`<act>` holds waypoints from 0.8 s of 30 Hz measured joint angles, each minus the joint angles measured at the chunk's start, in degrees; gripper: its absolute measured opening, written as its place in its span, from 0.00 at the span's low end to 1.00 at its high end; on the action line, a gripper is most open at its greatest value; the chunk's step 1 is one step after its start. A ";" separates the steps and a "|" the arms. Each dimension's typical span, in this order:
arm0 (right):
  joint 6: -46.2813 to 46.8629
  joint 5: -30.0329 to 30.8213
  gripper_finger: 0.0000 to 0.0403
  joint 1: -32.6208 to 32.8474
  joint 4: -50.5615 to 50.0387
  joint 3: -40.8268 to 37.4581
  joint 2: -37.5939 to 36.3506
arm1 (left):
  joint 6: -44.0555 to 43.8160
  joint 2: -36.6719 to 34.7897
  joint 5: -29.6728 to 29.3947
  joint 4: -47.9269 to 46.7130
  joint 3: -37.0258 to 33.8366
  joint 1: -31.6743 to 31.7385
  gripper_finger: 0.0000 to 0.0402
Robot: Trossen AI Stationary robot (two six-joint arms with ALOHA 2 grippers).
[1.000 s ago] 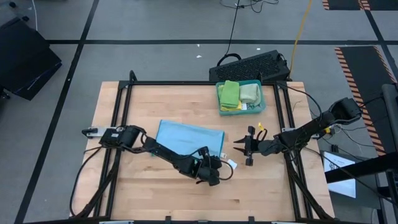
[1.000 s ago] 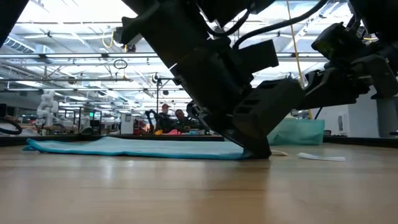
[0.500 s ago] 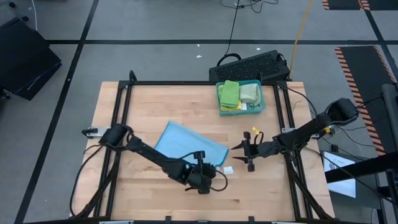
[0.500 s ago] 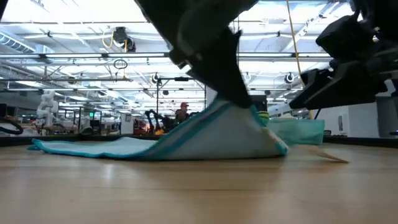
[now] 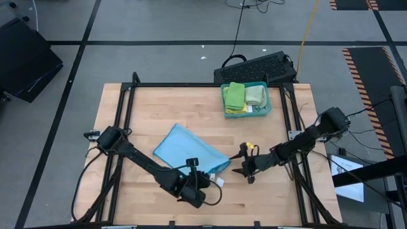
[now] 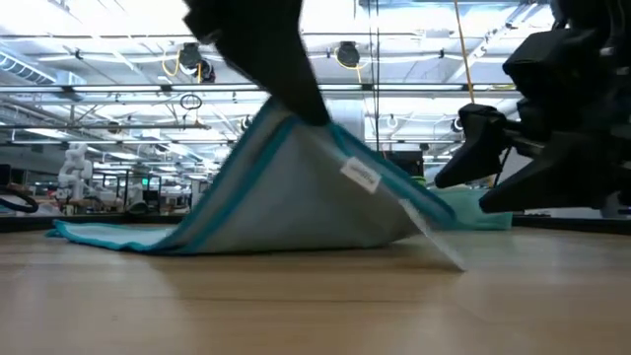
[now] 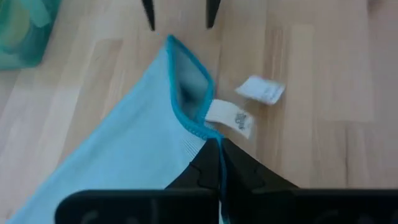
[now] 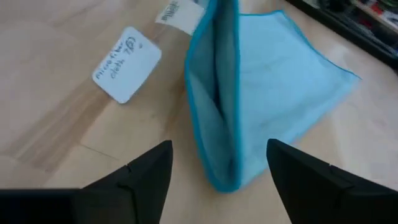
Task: Fold microfiber towels
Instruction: Fold the blue microfiber cloth
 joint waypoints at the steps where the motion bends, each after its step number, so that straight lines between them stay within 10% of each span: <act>1: -0.76 -0.87 0.62 -0.19 -0.02 0.97 1.25 | -0.52 0.05 -0.09 -0.88 0.00 -0.37 0.01; 16: -6.39 0.68 0.56 -1.43 3.28 6.78 12.41 | -8.63 -0.21 -2.07 -6.97 0.00 -3.35 0.02; 24: -8.13 -0.97 0.31 -1.67 4.06 6.76 12.47 | -11.17 -0.21 -3.34 -9.30 0.02 -4.22 0.02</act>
